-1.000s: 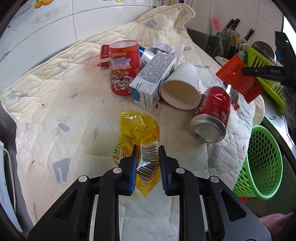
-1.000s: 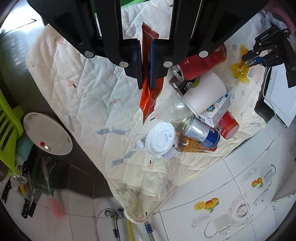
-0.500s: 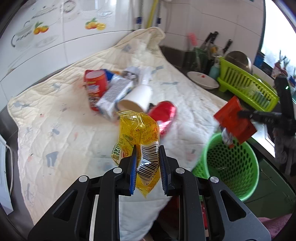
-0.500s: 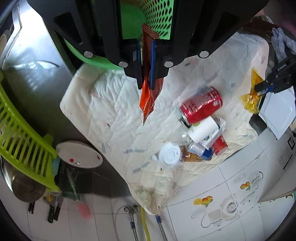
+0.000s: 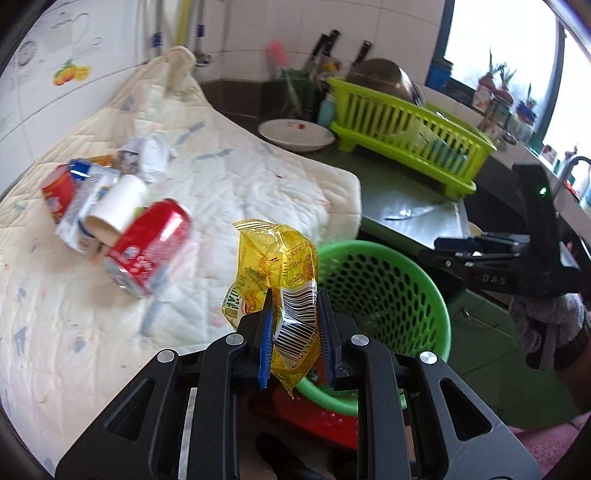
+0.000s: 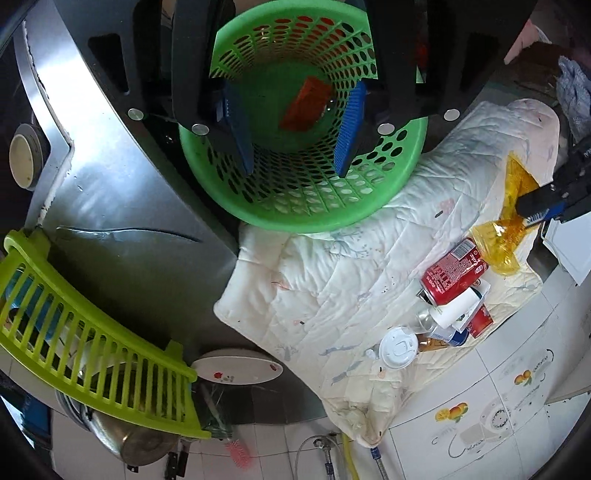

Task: Collect trash
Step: 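Drop the yellow bag into the green basket while right tool drops orange bag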

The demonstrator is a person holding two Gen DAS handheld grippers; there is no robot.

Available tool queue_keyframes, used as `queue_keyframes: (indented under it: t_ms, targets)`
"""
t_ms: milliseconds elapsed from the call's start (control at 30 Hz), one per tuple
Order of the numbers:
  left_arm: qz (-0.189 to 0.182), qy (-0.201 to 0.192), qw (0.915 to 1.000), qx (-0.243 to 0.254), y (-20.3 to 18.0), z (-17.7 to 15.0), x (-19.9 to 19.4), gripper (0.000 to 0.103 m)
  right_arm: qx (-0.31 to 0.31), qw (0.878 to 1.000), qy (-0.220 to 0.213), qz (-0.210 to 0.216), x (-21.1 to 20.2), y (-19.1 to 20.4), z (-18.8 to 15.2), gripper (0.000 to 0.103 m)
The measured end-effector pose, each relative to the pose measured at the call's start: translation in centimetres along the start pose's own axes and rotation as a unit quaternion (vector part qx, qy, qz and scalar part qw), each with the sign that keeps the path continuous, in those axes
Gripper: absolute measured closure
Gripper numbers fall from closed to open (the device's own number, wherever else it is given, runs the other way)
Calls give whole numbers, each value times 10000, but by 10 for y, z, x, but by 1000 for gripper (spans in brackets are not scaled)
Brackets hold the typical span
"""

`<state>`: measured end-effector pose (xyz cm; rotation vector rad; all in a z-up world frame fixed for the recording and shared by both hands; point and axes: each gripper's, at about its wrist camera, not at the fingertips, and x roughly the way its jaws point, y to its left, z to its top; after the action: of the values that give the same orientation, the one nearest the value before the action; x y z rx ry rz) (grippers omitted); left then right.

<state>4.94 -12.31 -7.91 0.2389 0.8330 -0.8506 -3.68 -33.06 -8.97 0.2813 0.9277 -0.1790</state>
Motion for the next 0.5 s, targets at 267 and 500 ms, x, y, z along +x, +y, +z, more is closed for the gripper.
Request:
queue_keyframes:
  t_ms: [267,500]
  targets:
    - [-370,401,9982,238,-45,-6,37,77,187,9991,-331,-181,-35,-26,-8,40]
    - [-493,474,9974,217,-62,-9,47,39,250,9986,-411,-197,-46,-34,-14,37]
